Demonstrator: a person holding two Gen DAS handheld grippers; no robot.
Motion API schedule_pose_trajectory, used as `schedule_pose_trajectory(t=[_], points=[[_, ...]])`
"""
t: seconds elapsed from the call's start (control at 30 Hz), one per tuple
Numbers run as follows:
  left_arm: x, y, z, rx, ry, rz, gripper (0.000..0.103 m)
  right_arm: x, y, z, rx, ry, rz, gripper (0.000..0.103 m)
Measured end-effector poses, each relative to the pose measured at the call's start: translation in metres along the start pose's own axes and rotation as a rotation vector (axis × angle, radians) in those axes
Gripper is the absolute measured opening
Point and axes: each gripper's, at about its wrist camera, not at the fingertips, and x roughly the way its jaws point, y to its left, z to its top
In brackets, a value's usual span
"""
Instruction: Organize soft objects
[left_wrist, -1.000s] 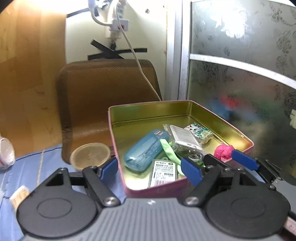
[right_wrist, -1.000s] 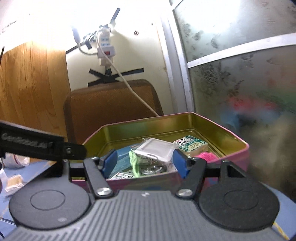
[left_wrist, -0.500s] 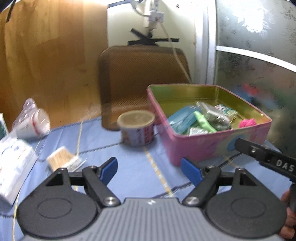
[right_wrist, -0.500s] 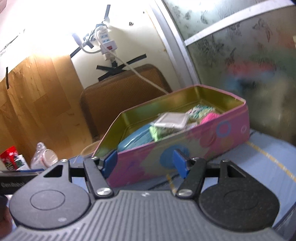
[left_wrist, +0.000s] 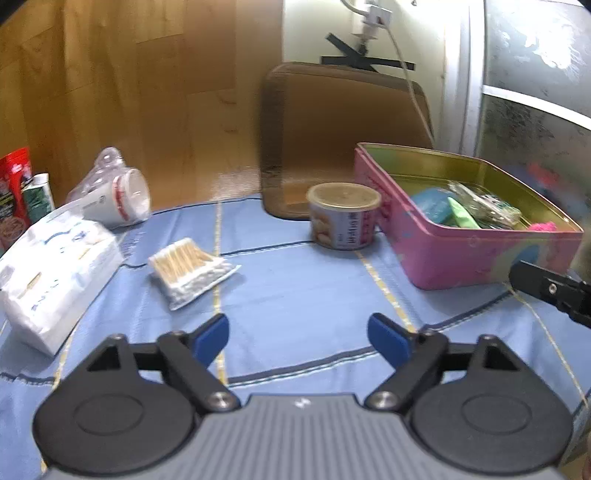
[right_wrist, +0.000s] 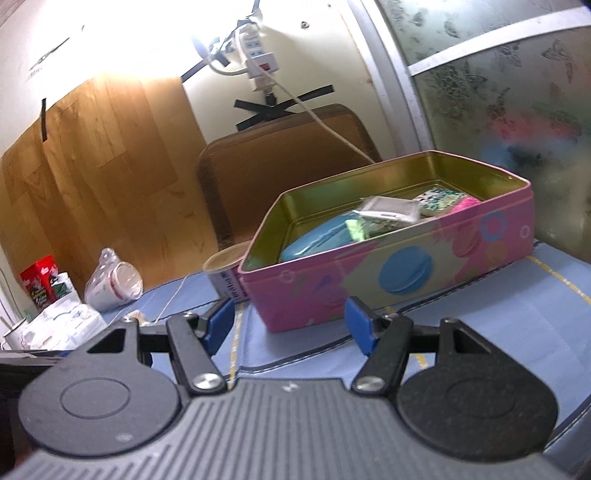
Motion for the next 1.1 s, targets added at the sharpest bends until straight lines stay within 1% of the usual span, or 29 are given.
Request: schedule_pose_trajectory(t=[0.13,0.7,1.1], points=[[0.001,0.012,-0.004,-0.012,-0.001,0.026,0.088,0.003,0.009,-0.003,-0.021,0.014,0.011,0.068],[0.017,0.052,-0.014,-0.080,0.028,0.081,0.088,0.019,0.036,-0.013,-0.089,0.075,0.032,0.068],[0.028,0.091,-0.022,-0.141,0.052,0.156,0.089,0.034,0.061,-0.024,-0.151,0.137,0.068,0.068]])
